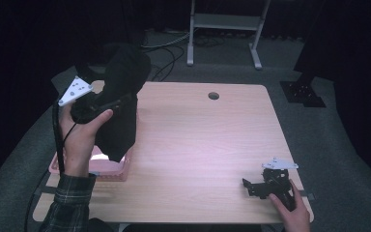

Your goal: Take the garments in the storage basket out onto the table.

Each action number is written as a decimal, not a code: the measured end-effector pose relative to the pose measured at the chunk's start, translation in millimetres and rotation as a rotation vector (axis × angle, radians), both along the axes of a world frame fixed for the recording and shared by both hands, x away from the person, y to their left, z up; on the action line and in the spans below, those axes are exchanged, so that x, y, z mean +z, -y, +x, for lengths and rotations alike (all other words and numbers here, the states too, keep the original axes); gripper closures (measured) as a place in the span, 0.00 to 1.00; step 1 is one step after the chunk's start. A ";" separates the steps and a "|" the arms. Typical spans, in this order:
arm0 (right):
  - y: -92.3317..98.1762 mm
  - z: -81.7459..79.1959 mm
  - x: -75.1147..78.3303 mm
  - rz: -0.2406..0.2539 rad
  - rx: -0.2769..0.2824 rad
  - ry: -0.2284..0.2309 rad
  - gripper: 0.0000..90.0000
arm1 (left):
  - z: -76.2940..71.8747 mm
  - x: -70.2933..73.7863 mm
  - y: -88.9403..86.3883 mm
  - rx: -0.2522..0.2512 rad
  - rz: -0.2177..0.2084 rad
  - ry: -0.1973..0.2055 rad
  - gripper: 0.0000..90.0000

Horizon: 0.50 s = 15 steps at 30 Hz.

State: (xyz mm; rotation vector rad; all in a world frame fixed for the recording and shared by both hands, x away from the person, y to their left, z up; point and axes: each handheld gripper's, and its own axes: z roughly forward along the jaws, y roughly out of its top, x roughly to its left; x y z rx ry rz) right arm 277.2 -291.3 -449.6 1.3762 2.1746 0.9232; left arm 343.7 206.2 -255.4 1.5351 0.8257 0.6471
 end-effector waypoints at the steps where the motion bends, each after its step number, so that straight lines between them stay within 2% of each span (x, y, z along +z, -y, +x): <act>1: 0.0 0.0 0.0 0.000 0.000 0.000 0.00 | -0.3 0.6 2.7 -0.006 0.002 -0.001 0.57; 15: 0.0 0.0 0.0 0.000 0.000 0.000 0.00 | 2.2 0.5 49.1 -0.110 -0.015 -0.001 0.57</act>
